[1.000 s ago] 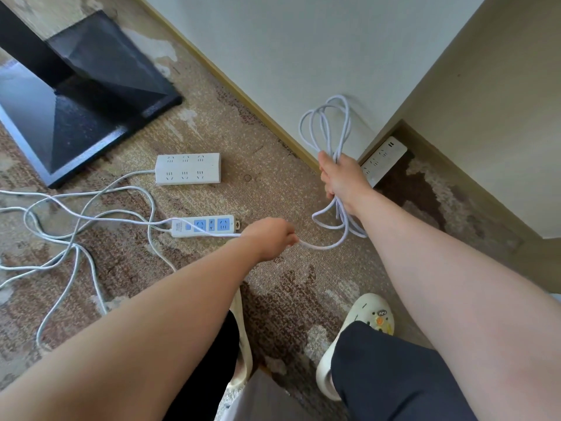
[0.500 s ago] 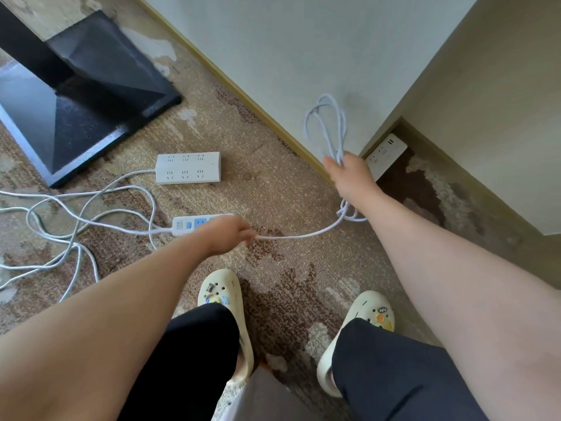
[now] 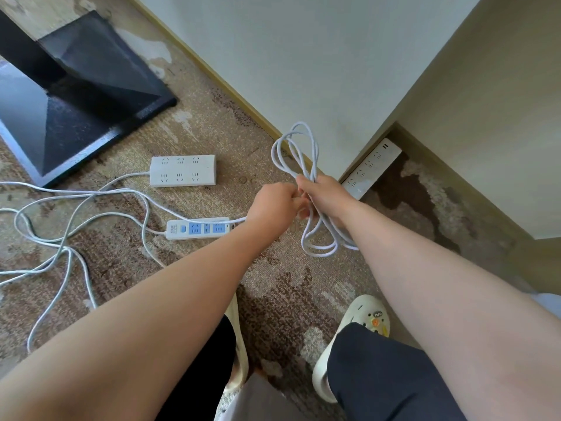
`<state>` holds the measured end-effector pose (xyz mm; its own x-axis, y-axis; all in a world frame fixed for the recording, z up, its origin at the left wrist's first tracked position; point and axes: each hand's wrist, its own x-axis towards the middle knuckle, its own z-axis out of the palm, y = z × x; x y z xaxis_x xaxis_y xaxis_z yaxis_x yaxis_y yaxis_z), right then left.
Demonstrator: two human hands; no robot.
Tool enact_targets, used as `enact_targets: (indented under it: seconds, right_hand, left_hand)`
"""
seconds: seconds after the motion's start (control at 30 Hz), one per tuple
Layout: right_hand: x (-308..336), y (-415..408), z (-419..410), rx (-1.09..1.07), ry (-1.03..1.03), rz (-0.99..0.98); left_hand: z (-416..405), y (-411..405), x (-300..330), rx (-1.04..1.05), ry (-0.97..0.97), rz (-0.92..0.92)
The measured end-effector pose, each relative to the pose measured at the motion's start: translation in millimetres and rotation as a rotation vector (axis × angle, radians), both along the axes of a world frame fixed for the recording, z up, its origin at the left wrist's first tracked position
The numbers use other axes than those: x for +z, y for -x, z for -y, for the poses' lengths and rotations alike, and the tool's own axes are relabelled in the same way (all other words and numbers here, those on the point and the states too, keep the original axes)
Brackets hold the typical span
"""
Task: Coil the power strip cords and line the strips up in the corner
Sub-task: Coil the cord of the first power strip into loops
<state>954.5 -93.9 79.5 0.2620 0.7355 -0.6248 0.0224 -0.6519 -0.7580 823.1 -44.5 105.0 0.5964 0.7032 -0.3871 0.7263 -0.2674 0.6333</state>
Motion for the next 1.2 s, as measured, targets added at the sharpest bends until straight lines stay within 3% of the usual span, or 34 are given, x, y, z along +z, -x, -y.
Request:
enact_targets:
  seconds: [0.13, 0.27, 0.37, 0.47, 0.57, 0.67, 0.83, 0.97, 1.13, 1.2]
  right_hand:
    - [2, -1, 3, -0.007, 0.0, 0.058]
    - [5, -16, 9, -0.078, -0.015, 0.11]
    - [6, -26, 11, -0.118, -0.027, 0.156]
    - [6, -22, 9, -0.005, -0.018, 0.2]
    - [10, -15, 6, 0.081, -0.039, 0.096]
    - [15, -15, 7, 0.044, -0.077, -0.033]
    - [13, -21, 13, 0.056, -0.067, -0.199]
    - [7, -22, 9, 0.047, -0.017, 0.026]
    - [2, -32, 8, -0.192, -0.035, 0.326]
    - [1, -33, 8, -0.237, -0.035, 0.385]
  left_hand:
    - [1, 2, -2, 0.009, 0.01, 0.034]
    - [-22, 44, -9, -0.112, 0.062, -0.037]
    - [-46, 95, -19, -0.019, 0.059, -0.121]
    - [-53, 115, -23, 0.161, 0.04, -0.217]
    - [-62, 75, -9, 0.398, 0.029, -0.061]
    - [-72, 31, 11, 0.455, 0.015, 0.098]
    - [-65, 34, -3, 0.446, 0.089, -0.015]
    - [-63, 62, -22, 0.376, 0.1, -0.03]
    - [-50, 132, -41, 0.039, 0.019, -0.236]
    - [-53, 150, -42, 0.076, -0.009, -0.272]
